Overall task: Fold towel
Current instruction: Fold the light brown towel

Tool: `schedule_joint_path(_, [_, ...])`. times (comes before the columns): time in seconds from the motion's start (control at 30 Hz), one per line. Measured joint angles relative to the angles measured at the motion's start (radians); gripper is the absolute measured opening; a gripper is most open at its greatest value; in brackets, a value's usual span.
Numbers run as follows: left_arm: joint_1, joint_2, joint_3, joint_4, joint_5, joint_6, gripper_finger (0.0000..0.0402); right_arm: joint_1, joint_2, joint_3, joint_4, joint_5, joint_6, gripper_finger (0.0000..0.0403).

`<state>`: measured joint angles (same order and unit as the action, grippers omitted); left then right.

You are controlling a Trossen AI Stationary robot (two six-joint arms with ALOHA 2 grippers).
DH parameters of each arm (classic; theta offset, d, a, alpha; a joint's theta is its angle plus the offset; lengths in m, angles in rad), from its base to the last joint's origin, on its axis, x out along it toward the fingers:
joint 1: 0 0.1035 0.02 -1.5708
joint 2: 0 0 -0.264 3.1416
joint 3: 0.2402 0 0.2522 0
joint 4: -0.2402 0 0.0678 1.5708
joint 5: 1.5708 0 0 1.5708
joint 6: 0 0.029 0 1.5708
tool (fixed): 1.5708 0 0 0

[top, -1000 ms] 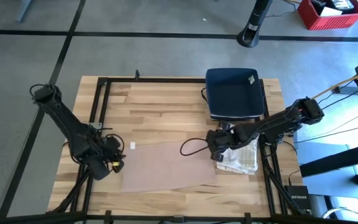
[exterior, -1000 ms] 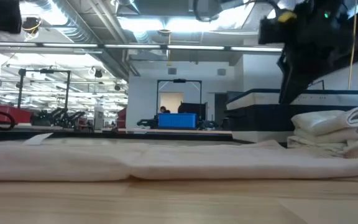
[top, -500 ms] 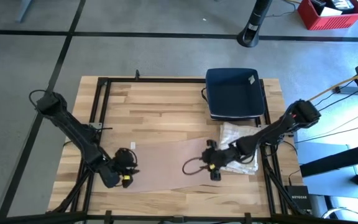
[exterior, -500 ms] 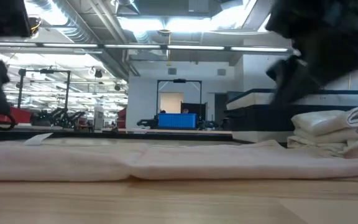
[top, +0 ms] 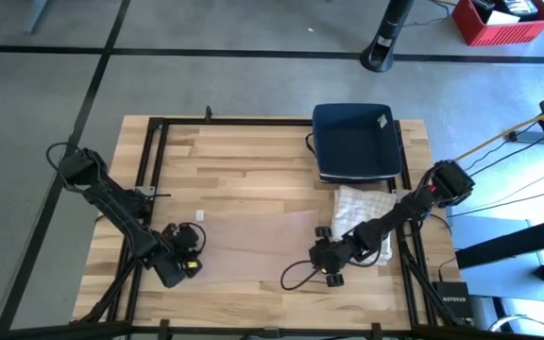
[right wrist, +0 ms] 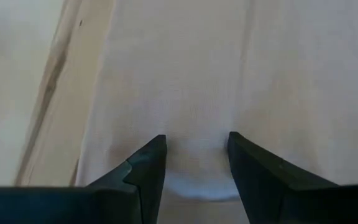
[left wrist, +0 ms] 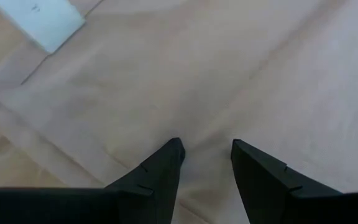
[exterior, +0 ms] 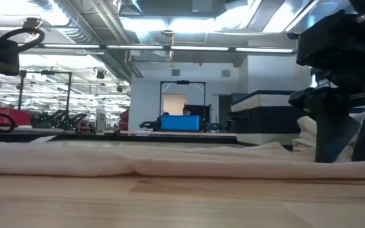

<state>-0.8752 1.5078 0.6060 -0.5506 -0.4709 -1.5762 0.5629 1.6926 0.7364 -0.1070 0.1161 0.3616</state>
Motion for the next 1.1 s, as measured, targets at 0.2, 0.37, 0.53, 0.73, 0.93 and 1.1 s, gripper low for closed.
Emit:
schedule_joint_path(0.2, [0.006,-0.035,0.024,-0.010,0.007,0.062,0.0141,-0.001,-0.020,0.036,-0.017,0.019,0.029,0.0174])
schedule_joint_path(0.37, [0.031,-0.108,0.087,0.008,-0.019,0.199,0.0141,-0.023,-0.027,0.103,-0.009,0.075,0.019,0.0174])
schedule_joint_path(0.53, [0.059,-0.137,0.114,0.017,-0.029,0.351,0.0141,-0.066,-0.028,0.137,-0.001,0.135,-0.008,0.0174])
schedule_joint_path(0.73, [0.115,-0.137,0.112,0.011,0.002,0.558,0.0141,-0.115,-0.028,0.138,0.000,0.161,-0.010,0.0174])
schedule_joint_path(0.93, [0.183,-0.137,0.076,0.005,0.178,0.700,0.0176,-0.120,-0.028,0.138,0.005,0.244,-0.011,0.0183])
schedule_joint_path(1.1, [0.211,-0.137,0.021,-0.004,0.261,0.747,0.0220,-0.119,-0.023,0.139,0.013,0.260,-0.011,0.0214])
